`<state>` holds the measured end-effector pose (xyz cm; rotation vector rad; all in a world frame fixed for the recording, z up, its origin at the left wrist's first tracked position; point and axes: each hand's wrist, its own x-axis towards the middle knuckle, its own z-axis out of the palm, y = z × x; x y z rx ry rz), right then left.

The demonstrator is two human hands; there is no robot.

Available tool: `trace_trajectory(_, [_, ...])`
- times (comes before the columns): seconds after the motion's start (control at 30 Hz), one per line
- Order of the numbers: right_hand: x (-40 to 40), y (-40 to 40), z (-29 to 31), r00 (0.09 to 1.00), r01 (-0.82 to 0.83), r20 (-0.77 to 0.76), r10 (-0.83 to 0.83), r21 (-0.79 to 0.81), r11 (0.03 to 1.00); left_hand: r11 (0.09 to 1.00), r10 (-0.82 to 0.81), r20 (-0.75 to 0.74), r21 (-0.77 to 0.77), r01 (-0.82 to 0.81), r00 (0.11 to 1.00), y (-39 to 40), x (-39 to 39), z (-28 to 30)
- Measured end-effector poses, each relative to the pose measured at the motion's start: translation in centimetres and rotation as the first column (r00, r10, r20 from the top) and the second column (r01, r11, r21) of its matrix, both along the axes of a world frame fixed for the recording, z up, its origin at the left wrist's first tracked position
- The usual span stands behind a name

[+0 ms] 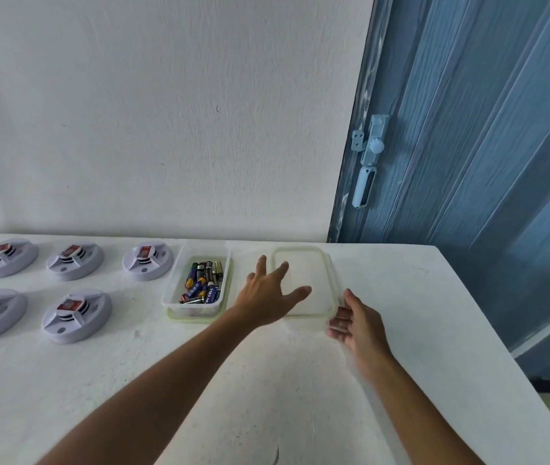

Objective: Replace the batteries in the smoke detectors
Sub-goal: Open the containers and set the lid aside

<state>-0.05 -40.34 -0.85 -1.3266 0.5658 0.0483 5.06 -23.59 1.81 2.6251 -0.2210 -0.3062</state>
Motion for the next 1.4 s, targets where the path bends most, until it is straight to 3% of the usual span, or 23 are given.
trace_trajectory(0.23, [0.5,0.1,1.3,0.997,0.071,0.033,-0.07,-0.036,0.997,0.977,0.136,0.043,-0.172,-0.127,0.99,-0.3,-0.3,0.8])
trace_trajectory(0.37, [-0.1,1.8,5.0,0.98,0.063,0.18,-0.088,0.142,0.988,0.926,0.222,0.084,-0.332,-0.183,0.971,0.6,-0.8,3.6])
trace_trajectory(0.47, [-0.4,3.7,8.3,0.949,0.024,0.301,-0.091,0.22,0.975,0.838,0.242,0.023,-0.509,-0.197,0.97,0.8,-1.5,6.3])
trace_trajectory(0.6, [-0.7,6.3,10.5,0.915,-0.012,0.403,-0.027,0.094,0.995,0.72,0.256,-0.029,-0.662,-0.21,0.966,0.5,-2.6,8.4])
trace_trajectory(0.77, [-1.2,8.1,10.0,0.783,-0.212,0.569,0.253,-0.139,0.967,0.552,0.339,-0.066,-0.794,-0.255,0.938,0.6,-2.7,10.0])
trace_trajectory(0.87, [-0.7,7.9,9.6,0.726,-0.376,0.55,0.412,-0.184,0.908,0.494,0.457,-0.025,-0.824,-0.277,0.889,1.3,-2.2,10.3])
trace_trajectory(0.93, [-0.2,7.3,8.4,0.741,-0.315,0.518,0.427,-0.293,0.903,0.42,0.528,-0.033,-0.858,-0.295,0.849,2.0,-1.8,10.1])
trace_trajectory(0.97, [0.1,6.7,7.4,0.749,-0.216,0.49,0.446,-0.455,0.864,0.393,0.554,-0.042,-0.867,-0.305,0.832,2.4,-1.6,9.9])
trace_trajectory(1.0, [0.4,6.2,6.3,0.746,-0.131,0.431,0.508,-0.653,0.746,0.384,0.57,-0.043,-0.869,-0.313,0.82,2.7,-1.5,9.8])
trace_trajectory(1.07, [0.9,5.3,4.1,0.72,-0.114,0.159,0.675,-0.933,0.342,0.373,0.577,-0.037,-0.877,-0.303,0.816,3.3,-1.0,9.6])
trace_trajectory(1.1, [1.0,5.0,2.9,0.709,-0.131,0.007,0.705,-0.981,0.141,0.367,0.574,-0.031,-0.884,-0.291,0.819,3.6,-0.8,9.5])
trace_trajectory(1.13, [1.1,4.7,1.8,0.707,-0.107,-0.07,0.704,-0.994,0.007,0.367,0.567,-0.03,-0.885,-0.285,0.823,3.7,-0.7,9.4])
trace_trajectory(1.17, [1.2,4.5,1.0,0.723,-0.069,-0.091,0.684,-0.996,-0.06,0.374,0.558,-0.032,-0.882,-0.286,0.829,3.7,-0.5,9.2])
trace_trajectory(1.2, [1.2,4.1,0.5,0.759,-0.037,-0.084,0.646,-0.996,-0.086,0.378,0.545,-0.037,-0.881,-0.285,0.837,3.6,-0.4,8.9])
trace_trajectory(1.3, [1.7,2.8,-0.1,0.85,0.082,0.097,0.518,-0.995,0.052,0.34,0.508,-0.086,-0.894,-0.291,0.857,2.9,-0.3,7.7])
trace_trajectory(1.4, [1.9,1.6,0.5,0.856,0.218,0.277,0.437,-0.959,0.18,0.239,0.454,-0.246,-0.892,-0.383,0.856,1.8,0.3,5.4])
